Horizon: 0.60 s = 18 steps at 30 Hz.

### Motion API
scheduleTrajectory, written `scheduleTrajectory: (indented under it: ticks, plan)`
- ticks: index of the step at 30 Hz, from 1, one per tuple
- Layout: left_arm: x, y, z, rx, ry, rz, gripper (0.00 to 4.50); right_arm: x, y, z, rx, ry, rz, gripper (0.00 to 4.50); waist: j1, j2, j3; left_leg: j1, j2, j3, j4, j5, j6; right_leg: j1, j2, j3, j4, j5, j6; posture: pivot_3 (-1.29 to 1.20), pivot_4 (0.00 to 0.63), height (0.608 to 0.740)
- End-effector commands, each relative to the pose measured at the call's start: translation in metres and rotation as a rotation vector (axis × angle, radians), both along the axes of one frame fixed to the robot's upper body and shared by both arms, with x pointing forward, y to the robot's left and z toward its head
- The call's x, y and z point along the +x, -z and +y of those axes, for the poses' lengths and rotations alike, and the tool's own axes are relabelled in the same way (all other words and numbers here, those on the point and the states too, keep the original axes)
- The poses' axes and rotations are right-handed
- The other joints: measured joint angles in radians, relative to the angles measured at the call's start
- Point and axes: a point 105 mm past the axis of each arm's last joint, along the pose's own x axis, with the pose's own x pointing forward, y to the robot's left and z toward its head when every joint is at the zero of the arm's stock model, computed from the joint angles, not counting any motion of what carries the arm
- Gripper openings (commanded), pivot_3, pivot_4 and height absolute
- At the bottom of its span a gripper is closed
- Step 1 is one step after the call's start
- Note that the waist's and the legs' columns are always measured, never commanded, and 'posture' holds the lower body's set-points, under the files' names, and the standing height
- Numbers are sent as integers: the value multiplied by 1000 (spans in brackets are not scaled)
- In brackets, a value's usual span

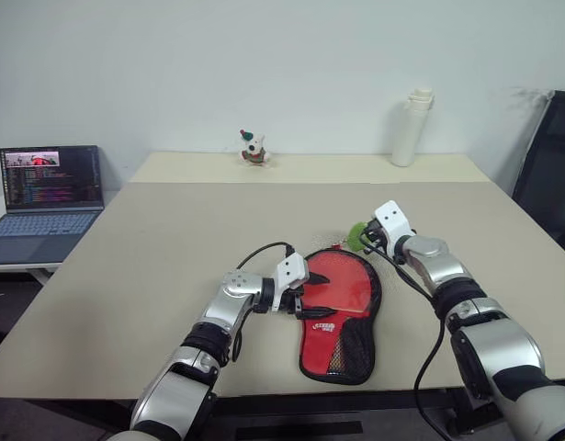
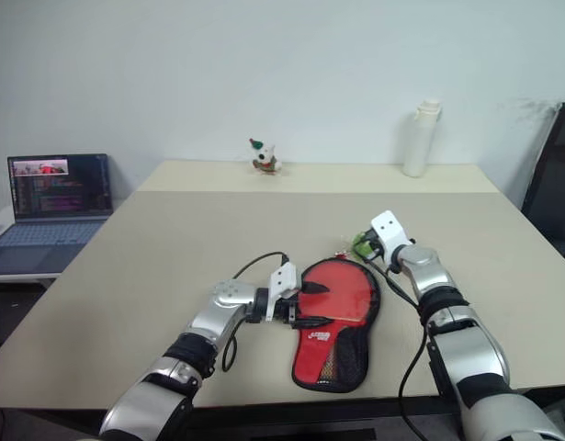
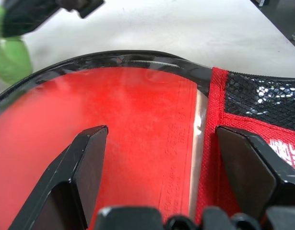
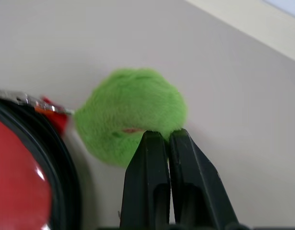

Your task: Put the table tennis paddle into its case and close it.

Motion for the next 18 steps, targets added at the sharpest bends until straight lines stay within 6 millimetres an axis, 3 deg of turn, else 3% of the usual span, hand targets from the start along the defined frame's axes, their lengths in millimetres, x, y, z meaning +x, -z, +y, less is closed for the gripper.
scheduleTrajectory:
  ticks: [1,10,18]
  plan:
    - [-11,16,-4,45,44,46,3931,-1,-18,-19,-31,26,-59,28,0,0,0,0,0,0,0,0,0,0,0,0,0,0,0,0,150,740]
    - [-11,18,-5,44,44,56,3931,-23,-22,-45,-61,43,-63,28,8,1,-1,0,-1,0,0,0,0,0,0,-1,-1,0,0,0,150,740]
    - [-10,19,-4,42,34,63,3931,-65,-36,-62,-61,15,-30,28,26,2,-1,-1,-1,0,0,0,0,0,0,-1,-1,0,0,0,150,740]
